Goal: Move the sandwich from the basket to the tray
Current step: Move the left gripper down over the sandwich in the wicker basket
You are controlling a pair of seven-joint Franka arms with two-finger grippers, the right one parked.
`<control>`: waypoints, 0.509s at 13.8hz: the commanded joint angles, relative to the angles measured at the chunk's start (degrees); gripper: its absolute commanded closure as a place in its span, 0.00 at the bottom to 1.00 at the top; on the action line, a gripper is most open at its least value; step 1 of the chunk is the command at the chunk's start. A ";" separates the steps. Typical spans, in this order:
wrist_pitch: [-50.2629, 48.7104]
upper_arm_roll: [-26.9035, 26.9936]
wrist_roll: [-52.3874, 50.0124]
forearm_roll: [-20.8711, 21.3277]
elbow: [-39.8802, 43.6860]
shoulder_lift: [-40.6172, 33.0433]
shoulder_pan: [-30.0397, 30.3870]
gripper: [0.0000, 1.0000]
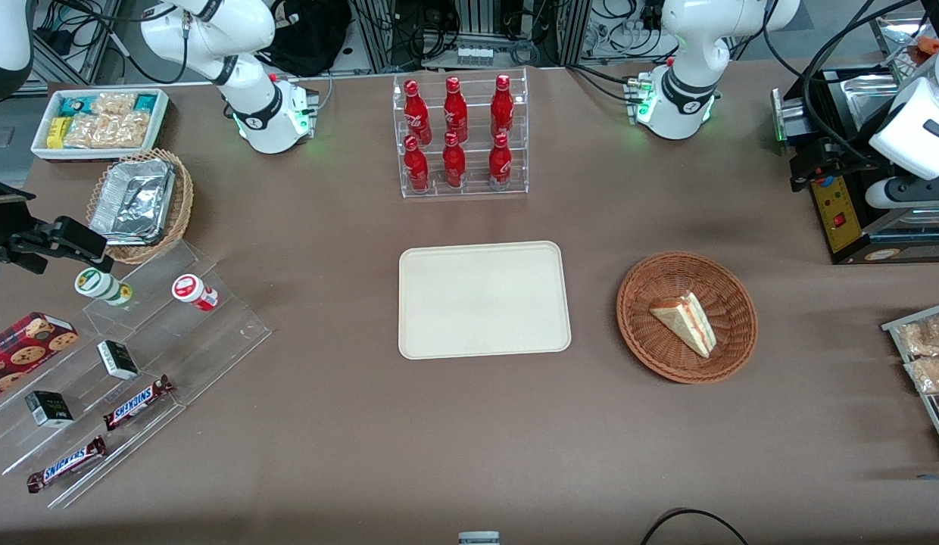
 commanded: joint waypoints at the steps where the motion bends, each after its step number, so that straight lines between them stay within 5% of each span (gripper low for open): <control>1: 0.17 0.67 0.64 -0.68 0.31 -0.46 -0.17 0.00; 7: 4.21 0.41 0.38 -0.33 -0.74 6.46 -0.16 0.00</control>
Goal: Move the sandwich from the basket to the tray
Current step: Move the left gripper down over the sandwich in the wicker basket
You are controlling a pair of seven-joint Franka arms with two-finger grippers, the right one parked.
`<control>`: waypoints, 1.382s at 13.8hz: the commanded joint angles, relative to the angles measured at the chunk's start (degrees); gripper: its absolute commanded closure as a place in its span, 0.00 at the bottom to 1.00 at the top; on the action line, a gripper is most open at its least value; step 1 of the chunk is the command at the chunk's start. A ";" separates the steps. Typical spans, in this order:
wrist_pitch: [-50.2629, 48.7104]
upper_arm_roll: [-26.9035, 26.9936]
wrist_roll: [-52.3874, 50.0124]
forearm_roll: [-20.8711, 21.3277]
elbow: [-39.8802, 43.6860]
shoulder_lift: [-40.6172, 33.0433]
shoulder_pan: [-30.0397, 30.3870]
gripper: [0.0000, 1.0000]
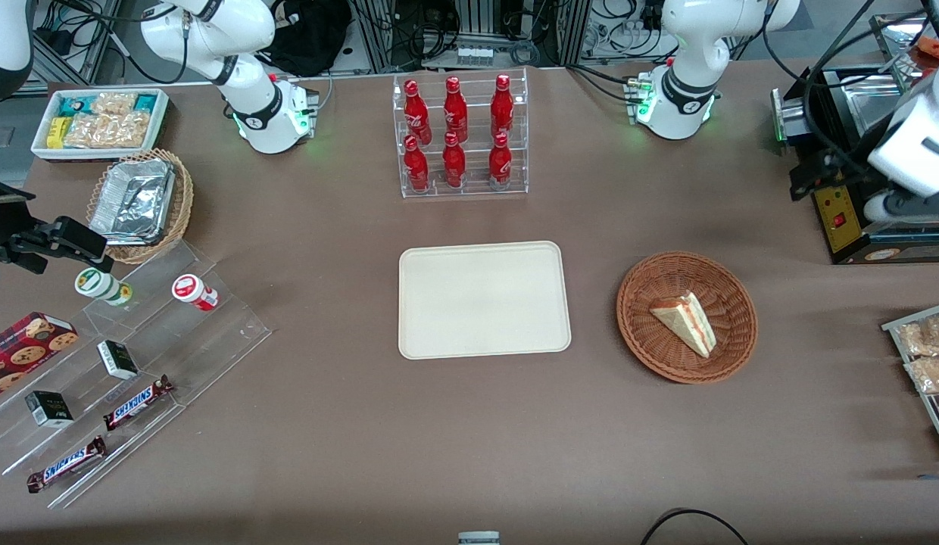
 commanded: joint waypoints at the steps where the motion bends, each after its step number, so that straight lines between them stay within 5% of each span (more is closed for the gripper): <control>1: 2.67 0.08 -0.01 -0.31 0.11 4.94 -0.28 0.00; 7: 20.57 -0.01 -12.55 -0.05 -10.93 6.98 -1.51 0.00; 15: 47.92 -0.09 -48.40 0.04 -28.78 8.82 -5.21 0.00; 19: 49.53 -0.09 -50.38 -0.14 -31.26 11.37 -5.12 0.00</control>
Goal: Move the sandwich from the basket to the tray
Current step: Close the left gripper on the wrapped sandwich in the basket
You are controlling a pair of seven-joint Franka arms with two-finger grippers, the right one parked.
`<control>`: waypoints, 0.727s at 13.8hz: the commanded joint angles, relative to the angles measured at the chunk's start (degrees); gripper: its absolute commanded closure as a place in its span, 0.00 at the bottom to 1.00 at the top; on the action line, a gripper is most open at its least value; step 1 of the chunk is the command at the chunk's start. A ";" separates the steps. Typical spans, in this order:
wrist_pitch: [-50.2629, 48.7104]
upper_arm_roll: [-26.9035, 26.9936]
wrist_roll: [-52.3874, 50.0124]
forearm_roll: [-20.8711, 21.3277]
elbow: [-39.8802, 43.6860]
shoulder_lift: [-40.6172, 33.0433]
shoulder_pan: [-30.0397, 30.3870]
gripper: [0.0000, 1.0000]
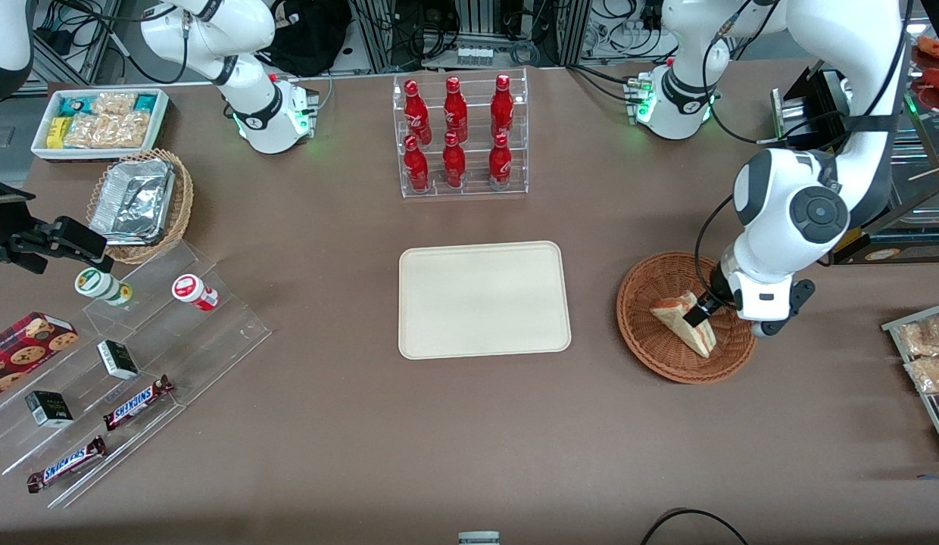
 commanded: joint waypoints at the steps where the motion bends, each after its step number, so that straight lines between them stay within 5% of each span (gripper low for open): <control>1: 1.59 0.15 -1.64 -0.14 -0.84 1.67 -0.10 0.00; 8: 7.57 0.15 -1.73 -0.58 -0.75 7.38 -0.18 0.00; 9: 8.36 0.15 -1.64 -0.58 -0.75 8.00 -0.27 0.05; 10: 8.63 0.15 -1.73 -0.58 -0.75 8.18 -0.19 0.26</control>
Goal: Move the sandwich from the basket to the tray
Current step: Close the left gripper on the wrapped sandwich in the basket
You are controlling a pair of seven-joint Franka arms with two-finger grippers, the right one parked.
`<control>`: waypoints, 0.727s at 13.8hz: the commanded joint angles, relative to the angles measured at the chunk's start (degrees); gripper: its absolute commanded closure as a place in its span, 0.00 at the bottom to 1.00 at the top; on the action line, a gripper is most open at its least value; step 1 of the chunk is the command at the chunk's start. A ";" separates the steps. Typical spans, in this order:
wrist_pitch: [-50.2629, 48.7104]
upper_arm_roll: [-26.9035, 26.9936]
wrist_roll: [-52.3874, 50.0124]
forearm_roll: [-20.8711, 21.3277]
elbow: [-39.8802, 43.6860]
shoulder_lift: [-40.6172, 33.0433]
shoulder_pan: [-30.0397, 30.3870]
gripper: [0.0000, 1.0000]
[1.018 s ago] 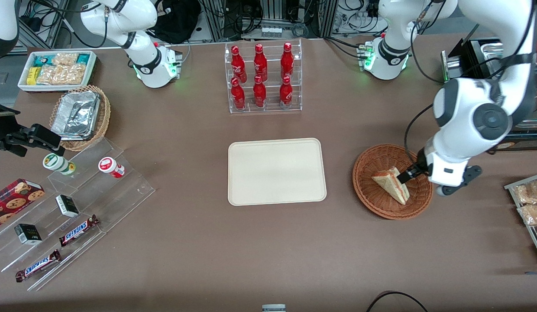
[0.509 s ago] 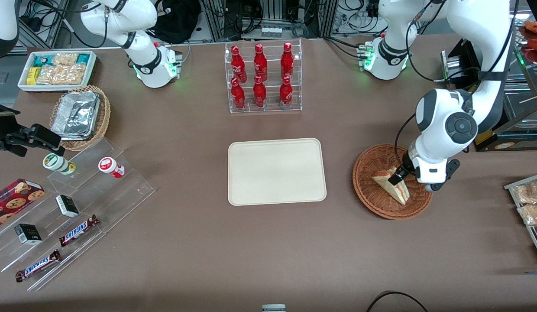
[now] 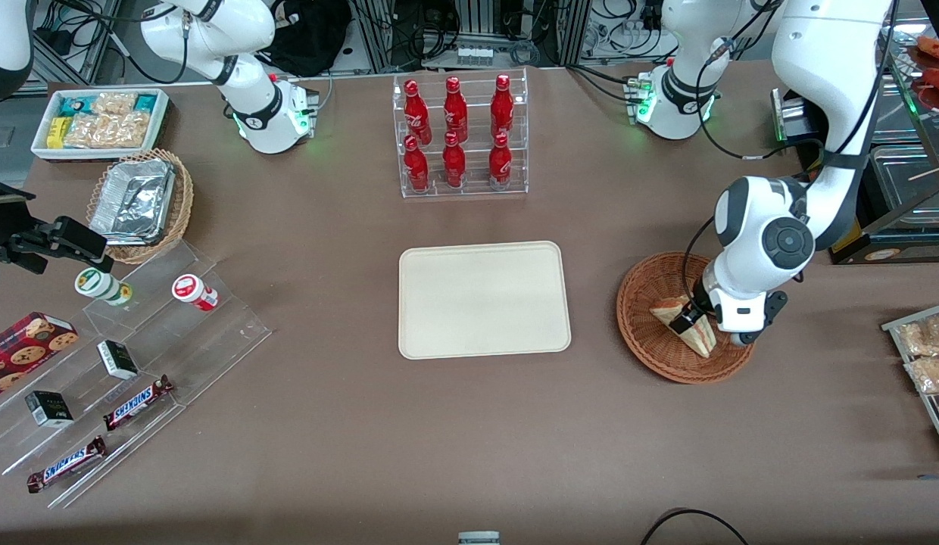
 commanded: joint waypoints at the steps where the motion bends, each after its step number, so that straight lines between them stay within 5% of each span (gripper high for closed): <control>1: 1.28 0.08 -1.01 -0.36 0.03 0.74 -0.22 0.55; 3: 0.93 0.08 -0.48 -0.36 0.03 0.65 -0.22 0.85; 6: -1.08 0.17 -0.21 -0.36 1.52 -0.75 -0.14 0.88; 10: -20.99 -0.10 -0.39 0.34 11.43 -5.75 -2.06 0.88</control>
